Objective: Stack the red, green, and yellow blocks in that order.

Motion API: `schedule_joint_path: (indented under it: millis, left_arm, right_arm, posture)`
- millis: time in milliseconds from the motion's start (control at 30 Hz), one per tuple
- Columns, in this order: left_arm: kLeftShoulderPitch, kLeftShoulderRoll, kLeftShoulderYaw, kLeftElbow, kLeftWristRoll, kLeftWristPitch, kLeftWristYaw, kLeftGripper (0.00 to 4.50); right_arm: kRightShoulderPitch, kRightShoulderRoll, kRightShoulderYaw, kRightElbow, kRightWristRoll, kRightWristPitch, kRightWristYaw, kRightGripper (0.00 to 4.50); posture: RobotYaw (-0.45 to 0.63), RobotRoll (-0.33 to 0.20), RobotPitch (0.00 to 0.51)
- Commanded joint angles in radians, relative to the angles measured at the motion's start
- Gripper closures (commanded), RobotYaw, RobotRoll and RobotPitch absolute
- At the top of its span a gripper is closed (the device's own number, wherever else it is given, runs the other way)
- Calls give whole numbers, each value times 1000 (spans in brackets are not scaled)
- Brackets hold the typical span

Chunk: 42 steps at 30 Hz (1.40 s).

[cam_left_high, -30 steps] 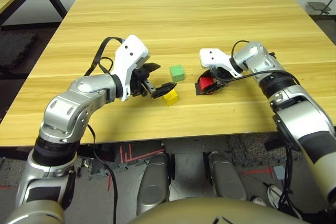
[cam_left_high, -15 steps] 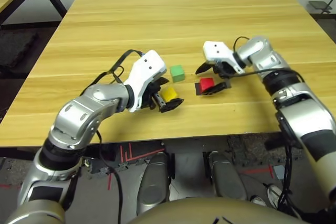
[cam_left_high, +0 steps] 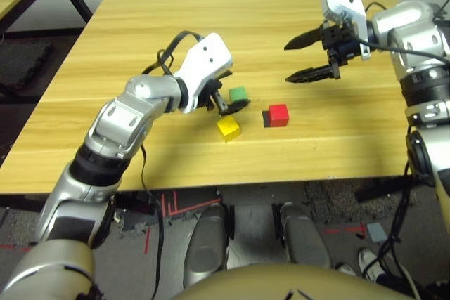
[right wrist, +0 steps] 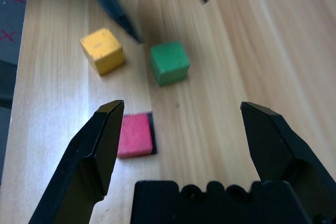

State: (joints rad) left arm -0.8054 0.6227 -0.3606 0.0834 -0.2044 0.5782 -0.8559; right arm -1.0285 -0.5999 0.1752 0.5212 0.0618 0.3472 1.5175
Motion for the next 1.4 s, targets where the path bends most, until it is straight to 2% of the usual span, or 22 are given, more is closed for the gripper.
schedule_joint_path:
  millis: [33,200,367,667,767,800,933,967,1100,1167,1267,1400]
  left_arm:
    - [-71,-64,-65,229,87,-148,-83,0]
    - [-154,-157,-91,493,162,-238,-164,0]
    - [-210,-210,-99,688,241,-307,-198,0]
    - [-241,-241,-64,859,306,-401,-222,0]
    - [-241,-253,-42,880,306,-400,-226,647]
    - [-243,-254,-38,882,309,-410,-225,912]
    - [-259,-266,-10,865,300,-361,-242,2305]
    - [-269,-268,-5,848,294,-324,-260,2402]
    - [-305,-268,5,747,287,-219,-307,2394]
    - [-306,-266,6,682,286,-191,-318,2394]
    - [-284,-277,-1,504,257,-63,-351,2394]
    - [-240,-297,-34,325,242,38,-367,2394]
  right_arm:
    - [46,-22,-12,-81,29,55,-30,29]
    - [93,-40,-24,-149,54,112,-70,29]
    - [115,-59,-33,-173,71,134,-102,29]
    - [152,-79,-29,-218,107,163,-111,29]
    - [170,-88,-28,-250,119,183,-103,0]
    - [169,-89,-26,-252,122,186,-104,0]
    - [169,-84,-21,-242,128,182,-117,0]
    - [169,-83,-20,-243,130,185,-118,0]
    - [169,-85,-20,-240,135,194,-117,0]
    - [175,-93,-22,-245,137,197,-113,0]
    - [198,-122,-18,-268,140,210,-89,0]
    - [219,-143,-14,-290,140,223,-82,0]
  posture:
    - [313,-153,68]
    - [271,-145,69]
    - [249,-141,66]
    - [237,-135,71]
    - [240,-138,58]
    - [245,-136,80]
    - [254,-132,85]
    - [256,-132,87]
    - [269,-135,123]
    - [271,-133,112]
    - [261,-125,103]
    - [245,-130,107]
